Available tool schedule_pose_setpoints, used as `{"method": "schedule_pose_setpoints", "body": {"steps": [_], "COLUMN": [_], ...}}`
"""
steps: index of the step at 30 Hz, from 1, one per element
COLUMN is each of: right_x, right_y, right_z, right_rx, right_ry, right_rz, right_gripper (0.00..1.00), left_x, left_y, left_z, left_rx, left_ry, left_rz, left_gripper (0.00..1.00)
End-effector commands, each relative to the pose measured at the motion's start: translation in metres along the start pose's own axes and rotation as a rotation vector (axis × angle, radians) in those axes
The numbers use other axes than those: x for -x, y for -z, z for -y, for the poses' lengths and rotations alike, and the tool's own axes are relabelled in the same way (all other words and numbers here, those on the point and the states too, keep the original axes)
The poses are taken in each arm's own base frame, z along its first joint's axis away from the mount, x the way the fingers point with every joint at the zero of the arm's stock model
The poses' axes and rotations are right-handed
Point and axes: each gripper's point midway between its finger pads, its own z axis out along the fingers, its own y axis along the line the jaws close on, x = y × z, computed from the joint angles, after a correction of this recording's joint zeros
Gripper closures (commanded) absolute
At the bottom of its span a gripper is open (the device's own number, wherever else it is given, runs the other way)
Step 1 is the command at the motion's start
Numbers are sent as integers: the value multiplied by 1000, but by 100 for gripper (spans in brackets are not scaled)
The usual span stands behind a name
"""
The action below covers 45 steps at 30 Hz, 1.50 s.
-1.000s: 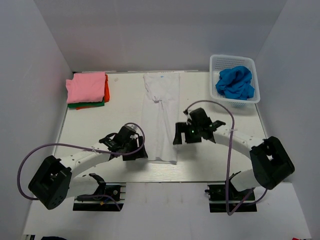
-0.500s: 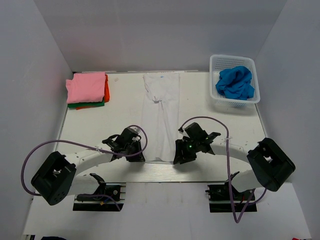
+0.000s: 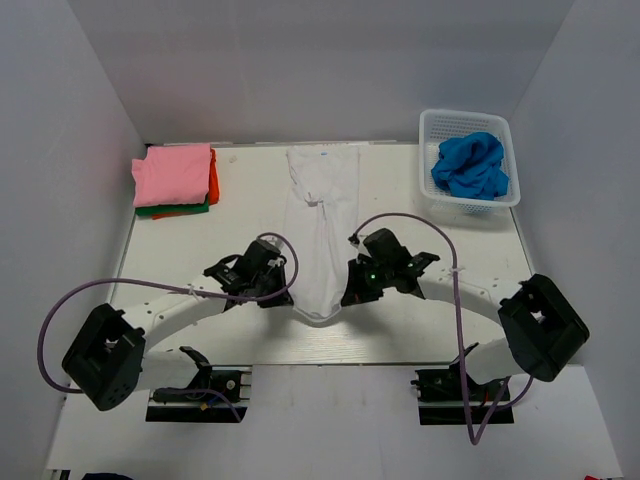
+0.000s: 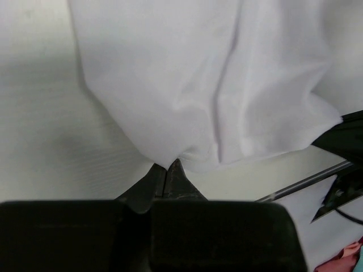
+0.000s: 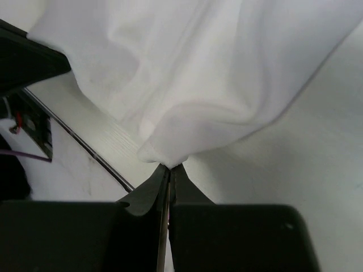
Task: Fold and stack the t-shirts
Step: Grab the bottom of the folded rectangular tshirt with both arms, then fold the folded rectangular tshirt in 1/3 of the way
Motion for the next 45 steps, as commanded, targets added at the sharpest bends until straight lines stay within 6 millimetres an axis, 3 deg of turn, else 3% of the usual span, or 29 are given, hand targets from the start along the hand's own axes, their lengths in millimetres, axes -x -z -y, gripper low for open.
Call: {"method": "schedule_pose_setpoints", "body": {"steps": [1, 3, 4, 5, 10, 11, 13, 14, 19, 25, 26, 28, 30, 31, 32, 38, 40, 41, 42, 43, 45], "right_x": [49, 61, 76, 84, 135, 151, 161, 177, 207, 235, 247, 249, 261, 260, 268, 283, 292, 297, 299, 311, 319], "right_y": [21, 25, 31, 32, 45, 54, 52, 60, 57, 42, 47, 37, 40, 30, 33, 7, -3, 1, 0, 4, 12], "right_z": [-17, -6, -10, 3, 13, 10, 24, 21, 34, 50, 51, 59, 61, 67, 68, 89, 98, 100, 102, 95, 89], "right_rx": [-28, -109, -119, -188, -282, -297, -352, -351, -377, -362, -360, -364, -354, -355, -351, -319, -319, -310, -309, -285, -268], "right_ry": [59, 52, 60, 47, 46, 61, 45, 46, 40, 38, 42, 34, 37, 35, 38, 21, 16, 7, 3, 10, 24], "right_rz": [164, 208, 245, 274, 404, 440, 443, 479, 490, 467, 489, 469, 481, 462, 475, 435, 429, 432, 427, 439, 454], "right_gripper": [100, 100, 100, 100, 100, 100, 100, 100, 100, 100, 100, 100, 100, 100, 100, 100, 100, 95, 67, 50, 10], "left_x": [42, 64, 71, 84, 130, 154, 172, 179, 225, 251, 253, 267, 279, 279, 282, 299, 312, 313, 316, 329, 333], "left_y": [18, 20, 19, 17, 11, 18, 17, 17, 18, -6, -12, -15, -16, -28, -32, -59, -57, -55, -55, -47, -39], "left_z": [22, 23, 23, 26, 25, 27, 33, 38, 41, 39, 38, 39, 35, 32, 29, 22, 14, 15, 10, 13, 13], "left_rx": [-21, 26, 59, 95, 220, 228, 228, 216, 218, 212, 220, 211, 219, 230, 229, 227, 243, 243, 252, 240, 252], "left_ry": [-12, 9, 34, 36, 73, 96, 111, 99, 97, 70, 54, 55, 57, 57, 63, 62, 80, 80, 89, 96, 81], "left_rz": [123, 173, 184, 196, 256, 306, 321, 335, 400, 397, 389, 415, 426, 410, 403, 375, 394, 394, 392, 423, 434], "left_gripper": [100, 100, 100, 100, 100, 100, 100, 100, 100, 100, 100, 100, 100, 100, 100, 100, 62, 41, 14, 3, 0]}}
